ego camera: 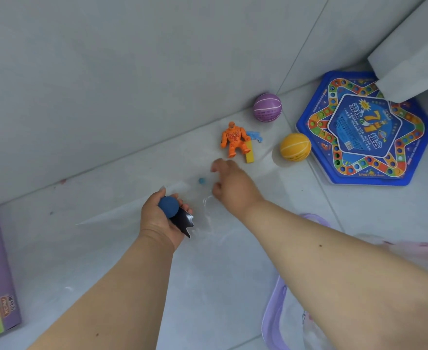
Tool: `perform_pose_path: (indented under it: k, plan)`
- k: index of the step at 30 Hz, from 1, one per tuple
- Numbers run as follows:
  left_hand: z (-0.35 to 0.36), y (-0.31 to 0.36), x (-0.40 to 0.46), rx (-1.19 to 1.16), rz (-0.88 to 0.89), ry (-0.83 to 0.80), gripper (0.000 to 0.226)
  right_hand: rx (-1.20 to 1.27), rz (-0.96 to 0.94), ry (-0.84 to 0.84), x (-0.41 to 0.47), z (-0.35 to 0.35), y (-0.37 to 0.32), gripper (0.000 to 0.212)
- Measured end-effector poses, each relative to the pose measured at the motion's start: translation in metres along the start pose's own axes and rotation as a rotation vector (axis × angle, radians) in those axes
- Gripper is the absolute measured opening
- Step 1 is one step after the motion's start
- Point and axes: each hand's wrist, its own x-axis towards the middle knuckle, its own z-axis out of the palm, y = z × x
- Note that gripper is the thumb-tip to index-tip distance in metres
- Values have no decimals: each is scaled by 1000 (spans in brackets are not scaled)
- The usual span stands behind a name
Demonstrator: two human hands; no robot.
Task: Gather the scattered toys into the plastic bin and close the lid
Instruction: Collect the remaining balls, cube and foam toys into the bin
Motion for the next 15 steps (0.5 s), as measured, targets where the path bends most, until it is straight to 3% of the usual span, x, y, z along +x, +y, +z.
perform_pose_path:
  k: [4, 8, 12, 15]
  plan:
    - [-9, 3, 0, -51, -15, -11, 22, -103, -59, -194, 18, 19, -30, 50]
    - [-15, 8, 0, -122, -20, -58, 20, -167, -69, -199, 26, 23, -33, 38]
    - [-18, 11, 1, -174, -30, -115, 28, 157, -11, -70, 20, 18, -37, 22]
    - [-17, 10, 1, -205, -71, -199, 22, 351, -122, -54, 1, 10, -56, 17]
